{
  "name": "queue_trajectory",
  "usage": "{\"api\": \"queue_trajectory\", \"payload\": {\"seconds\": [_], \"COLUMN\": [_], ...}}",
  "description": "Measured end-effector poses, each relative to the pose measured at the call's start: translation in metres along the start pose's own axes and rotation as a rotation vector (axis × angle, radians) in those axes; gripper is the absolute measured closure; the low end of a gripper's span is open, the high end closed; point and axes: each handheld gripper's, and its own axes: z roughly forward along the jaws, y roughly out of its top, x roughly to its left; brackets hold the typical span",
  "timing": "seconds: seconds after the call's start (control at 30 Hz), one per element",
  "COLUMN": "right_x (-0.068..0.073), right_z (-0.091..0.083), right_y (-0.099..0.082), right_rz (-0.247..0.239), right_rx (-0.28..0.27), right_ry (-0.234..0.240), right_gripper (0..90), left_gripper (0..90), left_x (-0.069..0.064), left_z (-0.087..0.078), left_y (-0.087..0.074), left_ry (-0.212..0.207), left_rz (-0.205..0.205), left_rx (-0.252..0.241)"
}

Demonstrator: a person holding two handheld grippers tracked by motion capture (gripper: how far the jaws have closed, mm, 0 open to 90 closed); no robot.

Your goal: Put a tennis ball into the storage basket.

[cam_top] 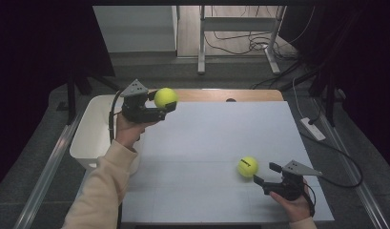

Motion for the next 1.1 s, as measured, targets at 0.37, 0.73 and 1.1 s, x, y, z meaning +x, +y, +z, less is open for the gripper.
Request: {"api": "queue_trajectory", "payload": {"seconds": [0.37,0.73,1.1], "right_x": [-0.002,-0.002,-0.003], "right_z": [-0.001,-0.001,-0.001], "right_y": [0.000,0.000,0.000], "right_rz": [0.002,0.002,0.002], "right_rx": [-0.003,0.000,0.002], "right_ry": [-0.003,-0.006,-0.008], "right_gripper": [12.8,12.8,12.8], "left_gripper": [27.1,27.1,27.1], "left_x": [0.020,0.036,0.049], "left_z": [-0.010,-0.026,-0.034], "left_y": [-0.001,-0.001,-0.005], "left_ry": [0.045,0.089,0.132], "left_rz": [-0.025,-0.051,-0.065], "left_rx": [0.000,-0.021,-0.017]}}
